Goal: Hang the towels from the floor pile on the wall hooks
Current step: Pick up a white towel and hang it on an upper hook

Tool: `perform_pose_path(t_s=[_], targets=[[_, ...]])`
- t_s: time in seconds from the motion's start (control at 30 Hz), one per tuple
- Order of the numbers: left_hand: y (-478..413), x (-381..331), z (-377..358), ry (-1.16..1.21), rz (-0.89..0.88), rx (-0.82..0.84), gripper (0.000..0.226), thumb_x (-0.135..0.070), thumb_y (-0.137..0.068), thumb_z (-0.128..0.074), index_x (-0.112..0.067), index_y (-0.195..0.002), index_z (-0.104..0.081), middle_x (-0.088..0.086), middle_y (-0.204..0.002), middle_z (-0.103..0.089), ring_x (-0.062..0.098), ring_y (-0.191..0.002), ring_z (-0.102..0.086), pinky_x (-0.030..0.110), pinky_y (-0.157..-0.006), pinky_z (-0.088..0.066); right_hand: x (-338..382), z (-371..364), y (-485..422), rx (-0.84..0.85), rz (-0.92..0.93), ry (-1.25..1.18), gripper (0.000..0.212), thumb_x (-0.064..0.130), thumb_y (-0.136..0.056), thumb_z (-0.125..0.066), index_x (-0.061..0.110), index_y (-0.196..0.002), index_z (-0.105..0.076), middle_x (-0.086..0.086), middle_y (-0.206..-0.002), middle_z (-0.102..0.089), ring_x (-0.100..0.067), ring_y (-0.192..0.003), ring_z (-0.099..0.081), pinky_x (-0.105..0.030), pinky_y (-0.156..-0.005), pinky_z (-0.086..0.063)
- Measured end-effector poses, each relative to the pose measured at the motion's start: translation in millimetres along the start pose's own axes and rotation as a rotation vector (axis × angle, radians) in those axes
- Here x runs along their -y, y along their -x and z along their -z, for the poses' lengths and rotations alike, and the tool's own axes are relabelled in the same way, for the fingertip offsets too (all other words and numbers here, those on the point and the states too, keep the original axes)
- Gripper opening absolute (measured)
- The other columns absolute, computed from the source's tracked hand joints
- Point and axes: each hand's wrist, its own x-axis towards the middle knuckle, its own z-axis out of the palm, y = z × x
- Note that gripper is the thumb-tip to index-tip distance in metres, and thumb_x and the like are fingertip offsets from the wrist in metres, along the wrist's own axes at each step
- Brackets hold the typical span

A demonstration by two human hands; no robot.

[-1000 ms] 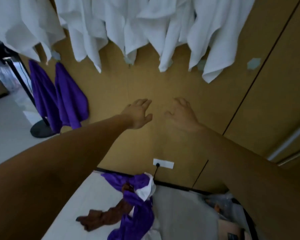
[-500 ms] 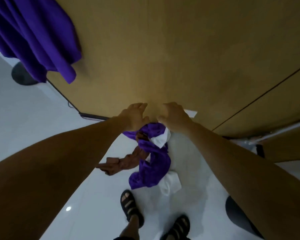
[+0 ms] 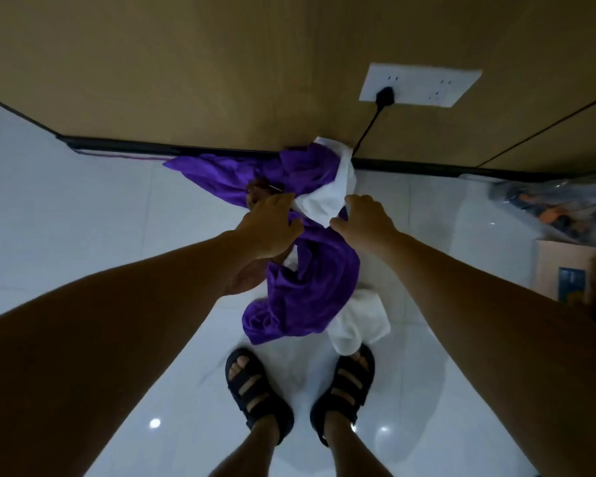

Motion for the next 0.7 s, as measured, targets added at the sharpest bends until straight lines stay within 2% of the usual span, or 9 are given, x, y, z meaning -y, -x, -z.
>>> perform_pose_path(t_s=[0.1, 0.27, 0.37, 0.4, 0.43, 0.47, 0.5, 0.57, 0.7], targets=[[-49, 26, -47, 0.015, -0.009, -0.003, 0.061, -0.034, -0.095, -0.048, -0.013, -0.148, -0.026, 0.012, -0.153, -0.03, 0.033, -0.142, -0.022, 0.047, -0.112, -0.027, -28, -48, -56, -0.026, -0.04, -0.044, 0.053, 0.039, -0.092, -0.054, 0.006, -0.131, -0.042, -0.017, -0.129, -0.047, -0.033, -0.118, -0.049, -0.035, -0.082, -0.041], [-111, 66, -101, 0.067, -0.015, -0.051, 0.057, -0.032, -0.095, -0.049, -0.013, -0.146, -0.032, 0.012, -0.147, -0.038, 0.031, -0.135, -0.035, 0.04, -0.108, -0.032, -56, -104, -137, -0.166, -0.107, -0.213, 0.063, 0.029, -0.09, -0.059, 0.005, -0.141, -0.032, -0.016, -0.136, -0.041, -0.031, -0.121, -0.048, -0.037, -0.09, -0.045], [-130, 84, -118, 0.095, 0.021, -0.053, 0.06, -0.033, -0.095, -0.048, -0.012, -0.148, -0.029, 0.012, -0.15, -0.034, 0.031, -0.137, -0.032, 0.041, -0.112, -0.029, -61, -119, -180, -0.236, -0.217, -0.536, 0.077, 0.025, -0.092, -0.059, 0.009, -0.151, -0.013, -0.015, -0.148, -0.036, -0.028, -0.128, -0.045, -0.039, -0.103, -0.042], [-131, 89, -120, 0.101, 0.032, -0.051, 0.061, -0.033, -0.095, -0.048, -0.012, -0.148, -0.028, 0.012, -0.152, -0.032, 0.031, -0.139, -0.03, 0.04, -0.113, -0.027, -61, -120, -191, -0.23, -0.267, -0.65, 0.074, 0.022, -0.093, -0.058, 0.01, -0.151, -0.014, -0.012, -0.144, -0.041, -0.025, -0.124, -0.048, -0.037, -0.103, -0.041], [-131, 93, -120, 0.102, 0.041, -0.053, 0.062, -0.033, -0.095, -0.048, -0.012, -0.149, -0.026, 0.012, -0.153, -0.031, 0.03, -0.14, -0.028, 0.04, -0.113, -0.027, -60, -122, -200, -0.223, -0.286, -0.734, 0.059, 0.019, -0.094, -0.056, 0.009, -0.145, -0.027, -0.01, -0.13, -0.05, -0.02, -0.111, -0.053, -0.034, -0.099, -0.042], [-128, 95, -118, 0.099, 0.052, -0.055, 0.063, -0.034, -0.095, -0.048, -0.012, -0.149, -0.025, 0.011, -0.154, -0.029, 0.03, -0.141, -0.027, 0.041, -0.113, -0.028, -57, -120, -206, -0.192, -0.301, -0.71, 0.029, 0.014, -0.096, -0.053, 0.009, -0.124, -0.046, -0.005, -0.107, -0.054, -0.012, -0.092, -0.053, -0.03, -0.092, -0.042], [-124, 97, -115, 0.099, 0.066, -0.054, 0.064, -0.034, -0.095, -0.048, -0.013, -0.15, -0.024, 0.011, -0.154, -0.028, 0.031, -0.141, -0.027, 0.041, -0.113, -0.029, -53, -116, -206, -0.197, -0.286, -0.667, 0.005, 0.011, -0.097, -0.048, 0.015, -0.095, -0.05, 0.001, -0.088, -0.049, -0.006, -0.075, -0.046, -0.026, -0.084, -0.041], [-110, 96, -104, 0.115, 0.102, -0.044, 0.063, -0.034, -0.095, -0.048, -0.014, -0.149, -0.025, 0.011, -0.154, -0.028, 0.032, -0.139, -0.029, 0.044, -0.111, -0.032, -41, -105, -191, -0.236, -0.257, -0.566, 0.032, 0.01, -0.097, -0.04, 0.029, -0.072, -0.034, 0.008, -0.075, -0.039, -0.005, -0.065, -0.039, -0.027, -0.075, -0.038], [-65, 68, -65, 0.151, 0.128, -0.014, 0.066, -0.034, -0.091, -0.051, -0.018, -0.15, -0.024, 0.011, -0.153, -0.031, 0.034, -0.135, -0.036, 0.046, -0.107, -0.038, -17, -67, -115, -0.265, -0.12, -0.432, 0.023, 0.012, -0.097, -0.036, 0.012, -0.077, -0.046, -0.008, -0.082, -0.052, -0.023, -0.081, -0.048, -0.031, -0.073, -0.035]])
